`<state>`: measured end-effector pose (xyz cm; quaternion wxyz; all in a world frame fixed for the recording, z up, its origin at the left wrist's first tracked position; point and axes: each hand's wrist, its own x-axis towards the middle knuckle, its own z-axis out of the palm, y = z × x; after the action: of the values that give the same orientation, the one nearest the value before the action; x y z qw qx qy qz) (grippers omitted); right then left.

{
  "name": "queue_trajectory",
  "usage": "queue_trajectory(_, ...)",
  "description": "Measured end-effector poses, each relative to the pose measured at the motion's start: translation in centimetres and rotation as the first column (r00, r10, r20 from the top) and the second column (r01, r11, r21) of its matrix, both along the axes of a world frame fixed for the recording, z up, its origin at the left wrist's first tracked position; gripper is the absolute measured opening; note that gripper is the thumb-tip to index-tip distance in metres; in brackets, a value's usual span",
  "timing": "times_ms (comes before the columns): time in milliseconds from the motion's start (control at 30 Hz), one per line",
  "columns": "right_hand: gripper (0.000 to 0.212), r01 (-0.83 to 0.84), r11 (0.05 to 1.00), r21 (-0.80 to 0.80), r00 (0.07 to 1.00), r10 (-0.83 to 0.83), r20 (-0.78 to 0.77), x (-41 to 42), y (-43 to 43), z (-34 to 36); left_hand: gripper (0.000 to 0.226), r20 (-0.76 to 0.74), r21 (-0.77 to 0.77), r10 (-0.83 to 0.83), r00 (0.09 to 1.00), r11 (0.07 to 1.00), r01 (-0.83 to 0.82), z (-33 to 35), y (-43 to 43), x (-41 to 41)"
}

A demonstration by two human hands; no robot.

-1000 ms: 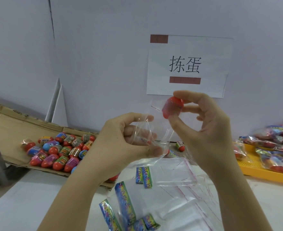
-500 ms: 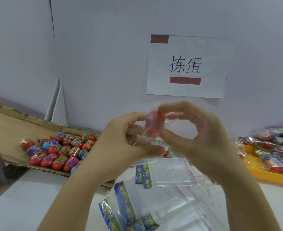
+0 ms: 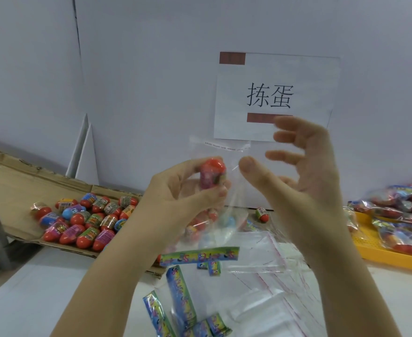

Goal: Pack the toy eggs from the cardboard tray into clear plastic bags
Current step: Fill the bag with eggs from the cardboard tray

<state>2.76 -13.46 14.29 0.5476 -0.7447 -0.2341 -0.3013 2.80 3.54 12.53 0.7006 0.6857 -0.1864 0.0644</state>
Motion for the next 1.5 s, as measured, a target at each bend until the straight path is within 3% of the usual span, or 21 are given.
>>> queue_trajectory(100, 0.084, -0.134, 0.984, 0.118, 0.915, 0.169, -0.366, 0.7, 0.4, -0.3, 0.052, -0.027, -0.028, -0.05, 0.998, 0.998, 0.05, 0.0, -0.1, 0.1)
queue_trajectory(167, 0.082, -0.243, 0.958, 0.151, 0.836, 0.286, -0.468, 1.0, 0.5, -0.7, 0.049, -0.033, -0.033, -0.085, 0.996, 0.996, 0.084, -0.1, -0.1, 0.1)
queue_trajectory(467, 0.013, -0.268, 0.845, 0.462, 0.794, 0.466, -0.392, 1.2, 1.7, -1.3, 0.028, -0.045, -0.136, -0.083, 0.996, 0.988, 0.076, -0.2, -0.7, 0.3)
queue_trajectory(567, 0.031, -0.288, 0.819, 0.496, 0.772, 0.505, -0.386, 1.2, 2.1, -1.4, 0.038, -0.056, -0.186, -0.006, 0.998, 0.982, -0.005, -0.2, -0.8, 0.2)
queue_trajectory(667, 0.051, -0.271, 0.819, 0.506, 0.739, 0.514, -0.436, 2.1, 2.3, -1.7, 0.027, -0.069, -0.215, 0.085, 0.994, 0.972, -0.098, 0.0, 0.3, 0.5)
queue_trajectory(767, 0.016, -0.153, 0.834, 0.529, 0.734, 0.455, -0.505, 4.2, 2.2, -3.1, 0.019, -0.088, -0.316, 0.179, 0.98, 0.928, -0.198, 0.2, 2.6, 0.9)
queue_trajectory(800, 0.009, -0.114, 0.87, 0.479, 0.743, 0.395, -0.541, 4.9, 2.3, -3.9, 0.019, -0.1, -0.347, 0.201, 0.975, 0.911, -0.223, 0.2, 3.3, 1.0)
queue_trajectory(867, 0.015, -0.068, 0.963, 0.26, 0.772, 0.215, -0.598, 6.3, 2.6, -6.3, 0.019, -0.122, -0.366, 0.235, 0.964, 0.892, -0.264, 0.2, 4.4, 1.1)
queue_trajectory(933, 0.024, -0.029, 0.992, -0.124, 0.842, -0.042, -0.538, 7.3, 3.0, -8.9, 0.02, -0.156, -0.375, 0.248, 0.956, 0.88, -0.29, 0.1, 4.9, 1.2)
queue_trajectory(1033, 0.046, -0.029, 0.829, -0.558, 0.906, -0.215, -0.366, 8.4, 4.0, -12.1, 0.03, -0.235, -0.392, 0.235, 0.943, 0.865, -0.314, 0.1, 4.4, 1.4)
queue_trajectory(1100, 0.04, -0.024, 0.69, -0.723, 0.912, -0.281, -0.299, 8.4, 5.2, -13.2, 0.05, -0.29, -0.431, 0.178, 0.94, 0.853, -0.295, 0.3, 3.7, 1.4)
queue_trajectory(1167, 0.031, -0.014, 0.573, -0.819, 0.918, -0.318, -0.238, 8.1, 6.1, -13.9, 0.062, -0.311, -0.419, 0.124, 0.942, 0.872, -0.253, 0.4, 3.2, 1.4)
queue_trajectory(1300, 0.027, -0.027, 0.435, -0.9, 0.905, -0.372, -0.207, 7.7, 6.1, -14.5, 0.059, -0.273, -0.368, 0.074, 0.959, 0.913, -0.175, 0.0, 2.5, 1.4)
queue_trajectory(1400, 0.007, 0.053, 0.494, -0.868, 0.899, -0.401, -0.174, 7.7, 5.8, -14.2, 0.065, -0.239, -0.347, 0.069, 0.968, 0.925, -0.152, -0.3, 2.4, 1.6)
queue_trajectory(1500, 0.013, 0.081, 0.484, -0.872, 0.889, -0.43, -0.155, 7.8, 5.8, -14.6, 0.068, -0.206, -0.3, 0.079, 0.975, 0.944, -0.139, -0.3, 2.5, 1.6)
